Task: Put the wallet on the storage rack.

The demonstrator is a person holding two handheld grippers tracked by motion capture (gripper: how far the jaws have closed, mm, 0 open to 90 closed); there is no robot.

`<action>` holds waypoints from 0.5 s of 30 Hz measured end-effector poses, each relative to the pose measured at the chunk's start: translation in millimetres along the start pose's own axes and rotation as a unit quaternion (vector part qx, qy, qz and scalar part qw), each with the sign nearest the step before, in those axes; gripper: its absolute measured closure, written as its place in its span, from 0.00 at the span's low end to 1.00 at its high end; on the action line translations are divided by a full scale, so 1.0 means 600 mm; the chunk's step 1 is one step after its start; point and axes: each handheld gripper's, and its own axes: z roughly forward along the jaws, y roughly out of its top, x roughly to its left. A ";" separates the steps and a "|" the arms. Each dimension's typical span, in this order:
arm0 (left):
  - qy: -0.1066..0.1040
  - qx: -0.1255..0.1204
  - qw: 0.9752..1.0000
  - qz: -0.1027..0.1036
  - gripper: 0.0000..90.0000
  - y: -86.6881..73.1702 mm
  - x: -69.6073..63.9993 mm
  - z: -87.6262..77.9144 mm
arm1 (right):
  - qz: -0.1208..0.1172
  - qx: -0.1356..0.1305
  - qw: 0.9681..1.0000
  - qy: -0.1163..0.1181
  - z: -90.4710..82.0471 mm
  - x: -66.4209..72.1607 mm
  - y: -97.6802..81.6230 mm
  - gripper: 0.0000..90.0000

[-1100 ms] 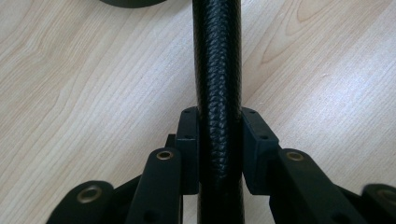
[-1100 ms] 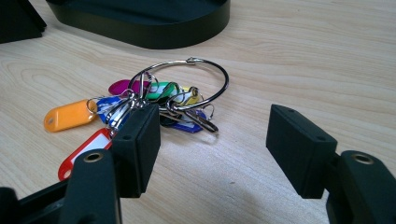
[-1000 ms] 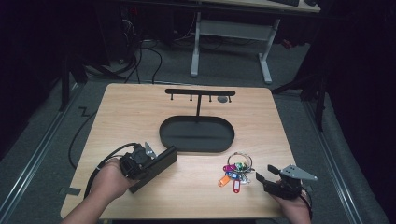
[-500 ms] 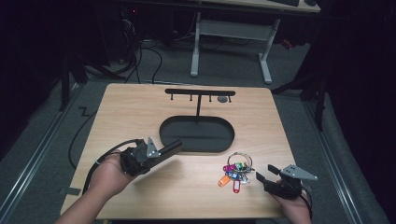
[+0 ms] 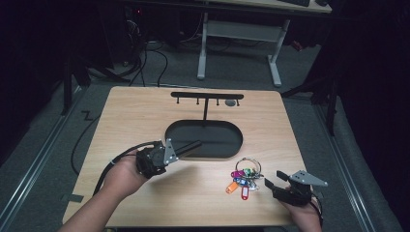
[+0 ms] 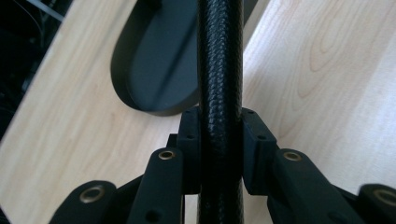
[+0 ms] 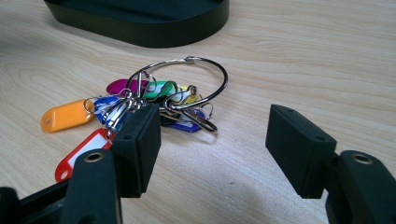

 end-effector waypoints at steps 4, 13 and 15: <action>0.007 -0.007 1.000 0.015 0.81 0.011 0.005 0.005 | -0.001 -0.001 1.000 -0.001 0.000 -0.001 0.000 0.40; 0.023 -0.010 0.999 0.044 0.81 0.038 0.013 0.014 | 0.000 -0.001 1.000 -0.001 0.000 -0.001 0.001 0.40; 0.030 -0.010 0.998 0.057 0.81 0.045 0.014 0.016 | 0.000 -0.002 1.000 -0.001 -0.001 -0.001 0.001 0.40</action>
